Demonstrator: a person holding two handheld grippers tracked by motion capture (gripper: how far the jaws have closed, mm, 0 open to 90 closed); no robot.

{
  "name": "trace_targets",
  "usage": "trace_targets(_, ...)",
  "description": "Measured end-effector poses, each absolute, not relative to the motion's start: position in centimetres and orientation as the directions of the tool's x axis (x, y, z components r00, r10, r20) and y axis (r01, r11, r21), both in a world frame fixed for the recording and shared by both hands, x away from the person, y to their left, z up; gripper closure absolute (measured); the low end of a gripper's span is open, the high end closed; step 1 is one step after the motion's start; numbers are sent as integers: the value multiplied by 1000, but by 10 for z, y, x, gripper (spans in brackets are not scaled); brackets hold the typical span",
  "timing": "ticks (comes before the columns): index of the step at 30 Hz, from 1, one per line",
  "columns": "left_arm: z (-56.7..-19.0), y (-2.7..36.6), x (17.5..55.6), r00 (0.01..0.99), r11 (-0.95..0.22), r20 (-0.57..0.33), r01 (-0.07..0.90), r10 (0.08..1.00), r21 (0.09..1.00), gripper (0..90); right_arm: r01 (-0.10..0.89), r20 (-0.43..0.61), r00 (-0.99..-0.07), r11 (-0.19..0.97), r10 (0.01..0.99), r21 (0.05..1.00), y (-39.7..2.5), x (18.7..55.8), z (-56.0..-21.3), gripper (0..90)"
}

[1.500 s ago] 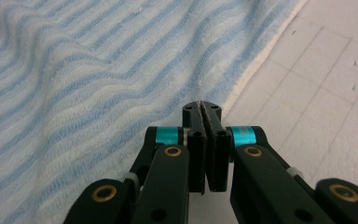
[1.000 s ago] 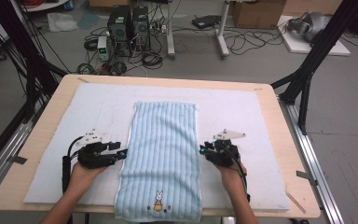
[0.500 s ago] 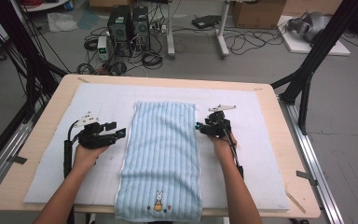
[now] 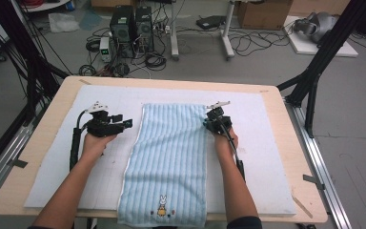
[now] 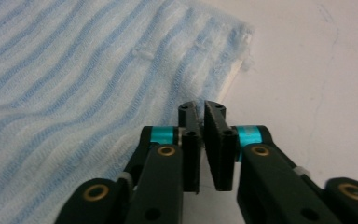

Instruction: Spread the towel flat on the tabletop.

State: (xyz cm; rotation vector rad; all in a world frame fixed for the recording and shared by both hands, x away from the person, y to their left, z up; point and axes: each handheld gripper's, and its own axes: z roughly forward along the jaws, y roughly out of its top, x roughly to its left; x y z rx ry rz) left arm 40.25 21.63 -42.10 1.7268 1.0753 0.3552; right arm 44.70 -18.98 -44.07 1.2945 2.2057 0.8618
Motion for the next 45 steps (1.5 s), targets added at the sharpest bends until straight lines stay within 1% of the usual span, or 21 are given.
trace_targets(2,-421,212,407,556,-71,-254,496,792,865,407,614,-16,-467,337,884,714,-194,448,-441,698)
trace_targets(4,-422,210,414,554,-73,-248,492,794,867,414,611,52,-458,272,887,743,-200,445,-438,655)
trace_targets(9,-426,204,441,537,-68,-276,533,797,843,422,579,76,-472,244,878,778,-213,429,-426,610)
trace_targets(12,-427,196,458,542,-94,-260,539,799,837,423,575,91,-494,247,865,780,-222,415,-423,571)
trace_targets(14,-429,192,468,536,-100,-251,541,806,835,424,580,109,-510,248,853,776,-226,405,-423,512)
trace_targets(17,-434,185,481,527,-121,-233,553,817,824,431,574,106,-544,277,832,771,-232,392,-425,488)
trace_targets(20,-442,175,489,511,-134,-225,573,830,808,431,617,144,-547,281,825,735,-236,383,-424,421)
trace_targets(25,-449,158,493,524,-257,-112,579,845,774,459,578,151,-567,261,810,773,-239,366,-418,382)
trace_targets(28,-447,153,492,513,-297,-45,564,857,771,548,567,155,-573,252,805,784,-241,359,-416,382)
trace_targets(29,-447,154,492,532,-305,-50,557,845,772,639,562,150,-574,255,805,787,-241,357,-416,380)
trace_targets(30,-447,153,492,542,-313,-47,552,839,773,766,559,147,-576,256,804,788,-242,356,-417,379)
trace_targets(31,-447,152,492,546,-318,-44,549,837,773,815,559,148,-576,256,804,788,-242,355,-417,378)
trace_targets(32,-447,151,493,545,-325,-35,548,837,770,850,561,153,-575,251,804,788,-243,356,-419,376)
trace_targets(35,-445,150,498,514,-333,2,553,858,764,865,571,163,-570,245,806,783,-244,357,-423,375)
trace_targets(37,-446,156,504,470,-297,-6,566,882,769,866,577,168,-564,241,808,780,-244,357,-424,376)
trace_targets(40,-449,164,510,446,-225,-74,581,892,782,848,577,168,-563,240,809,781,-244,356,-424,379)
trace_targets(41,-450,164,510,440,-213,-81,577,894,788,786,577,170,-563,238,809,781,-244,356,-424,379)
trace_targets(42,-450,164,510,434,-206,-84,578,897,789,646,576,166,-562,240,810,781,-244,357,-425,379)
trace_targets(43,-449,165,509,432,-205,-84,581,898,788,541,575,162,-560,240,812,783,-244,357,-425,379)
trace_targets(44,-448,167,508,434,-202,-90,580,896,790,482,577,164,-558,238,813,781,-244,358,-426,380)
trace_targets(45,-445,169,507,443,-208,-91,581,892,787,460,577,162,-554,236,817,782,-243,359,-426,383)
